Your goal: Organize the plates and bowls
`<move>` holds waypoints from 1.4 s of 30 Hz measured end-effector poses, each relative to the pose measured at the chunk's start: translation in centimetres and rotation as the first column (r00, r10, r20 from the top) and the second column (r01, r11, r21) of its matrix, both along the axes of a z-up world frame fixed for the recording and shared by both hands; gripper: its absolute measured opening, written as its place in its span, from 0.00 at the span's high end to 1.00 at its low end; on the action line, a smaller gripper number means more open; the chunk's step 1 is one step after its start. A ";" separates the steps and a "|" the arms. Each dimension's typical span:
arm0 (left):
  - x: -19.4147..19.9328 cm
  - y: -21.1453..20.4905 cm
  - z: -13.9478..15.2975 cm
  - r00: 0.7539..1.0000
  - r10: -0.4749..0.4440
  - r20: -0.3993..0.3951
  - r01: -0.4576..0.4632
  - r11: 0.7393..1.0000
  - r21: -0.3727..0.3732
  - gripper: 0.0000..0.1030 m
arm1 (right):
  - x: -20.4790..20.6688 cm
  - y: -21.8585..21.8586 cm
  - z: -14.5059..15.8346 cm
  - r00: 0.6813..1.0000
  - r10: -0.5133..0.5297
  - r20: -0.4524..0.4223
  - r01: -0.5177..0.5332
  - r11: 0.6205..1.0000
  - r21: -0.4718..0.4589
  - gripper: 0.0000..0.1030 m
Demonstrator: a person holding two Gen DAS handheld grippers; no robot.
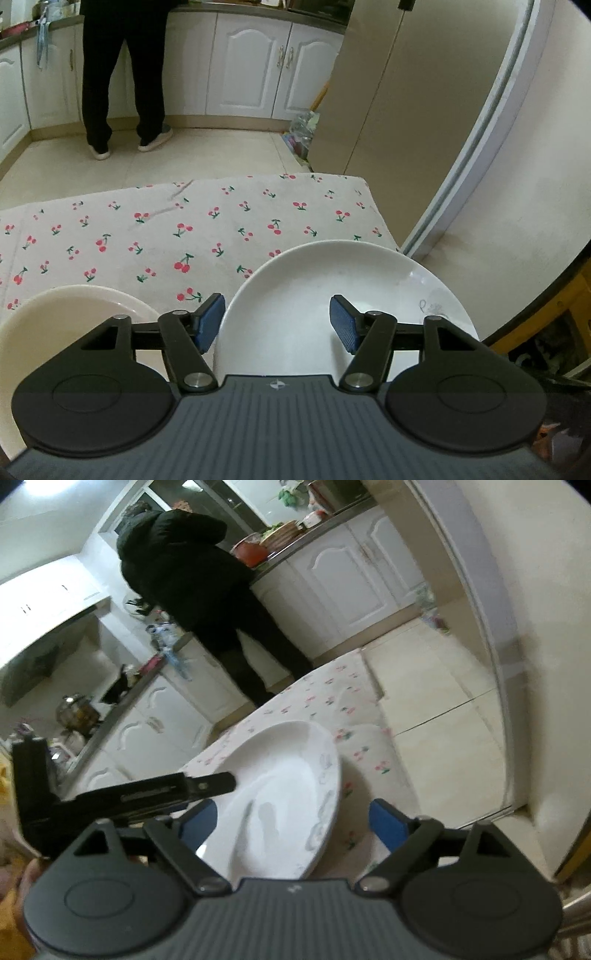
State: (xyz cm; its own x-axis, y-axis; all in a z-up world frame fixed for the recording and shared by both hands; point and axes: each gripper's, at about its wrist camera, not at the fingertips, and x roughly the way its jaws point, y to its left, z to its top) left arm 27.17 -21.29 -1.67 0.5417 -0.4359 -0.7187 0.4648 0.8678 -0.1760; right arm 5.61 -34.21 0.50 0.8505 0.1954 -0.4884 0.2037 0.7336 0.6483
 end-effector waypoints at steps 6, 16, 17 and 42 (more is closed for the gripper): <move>0.1 0.1 -0.1 1.000 0.001 -0.007 -0.001 1.000 0.012 0.29 | 0.1 0.0 -0.2 1.000 0.008 0.000 -0.008 0.999 0.045 0.14; -0.1 -0.3 -0.7 1.000 0.025 -0.005 -0.024 0.995 0.101 0.52 | 0.1 -0.4 0.0 0.998 -0.049 -0.042 0.049 0.999 -0.013 0.23; -0.1 -0.4 -0.8 1.000 0.028 -0.001 -0.027 0.994 0.103 0.55 | 0.2 -0.4 -0.1 0.998 -0.050 -0.039 0.049 0.999 -0.021 0.23; -2.1 1.8 0.0 0.993 0.116 -0.017 -0.116 0.993 0.017 0.76 | 0.0 0.8 0.5 0.999 0.027 0.036 -0.026 0.999 -0.020 0.27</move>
